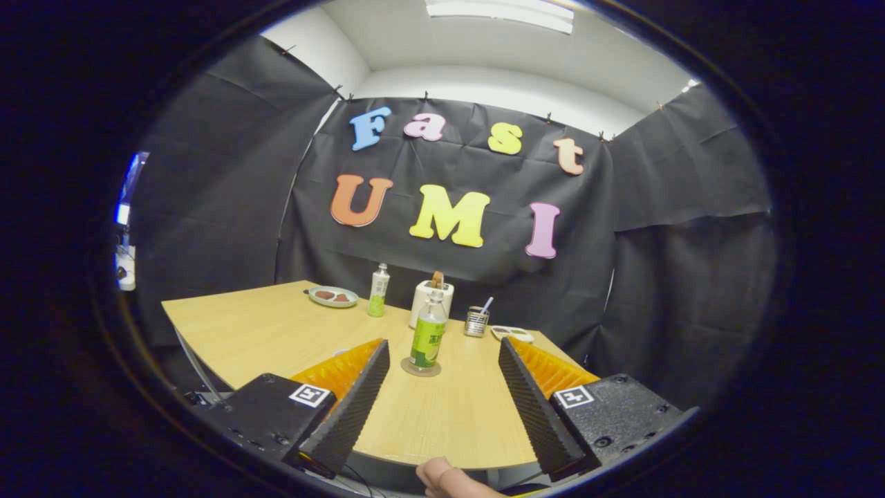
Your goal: Take the bottle from table, then pour the juice into the cup, finally place the bottle on the coaster
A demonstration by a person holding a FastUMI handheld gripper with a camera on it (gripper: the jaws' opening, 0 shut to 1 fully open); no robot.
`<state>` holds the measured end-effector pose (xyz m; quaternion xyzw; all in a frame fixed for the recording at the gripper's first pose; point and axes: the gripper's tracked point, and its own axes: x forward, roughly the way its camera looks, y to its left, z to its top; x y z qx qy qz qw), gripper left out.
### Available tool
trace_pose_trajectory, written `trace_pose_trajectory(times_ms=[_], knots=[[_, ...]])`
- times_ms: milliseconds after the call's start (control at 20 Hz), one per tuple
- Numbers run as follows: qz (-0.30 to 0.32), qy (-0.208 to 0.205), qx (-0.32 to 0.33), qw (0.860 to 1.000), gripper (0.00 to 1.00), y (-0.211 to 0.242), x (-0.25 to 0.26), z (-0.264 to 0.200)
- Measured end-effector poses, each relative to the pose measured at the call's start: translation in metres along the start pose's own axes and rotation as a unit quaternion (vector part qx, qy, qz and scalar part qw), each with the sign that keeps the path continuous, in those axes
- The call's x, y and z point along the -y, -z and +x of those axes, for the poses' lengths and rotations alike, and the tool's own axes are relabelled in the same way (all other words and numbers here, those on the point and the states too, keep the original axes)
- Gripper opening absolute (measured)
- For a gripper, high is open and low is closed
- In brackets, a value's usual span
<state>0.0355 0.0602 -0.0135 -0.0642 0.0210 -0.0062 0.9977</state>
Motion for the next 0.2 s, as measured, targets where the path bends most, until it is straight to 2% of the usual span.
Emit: trace_pose_trajectory(times_ms=[200], knots=[[0.019, -0.01, -0.018, 1.0, 1.0, 0.016, -0.005, -0.001]])
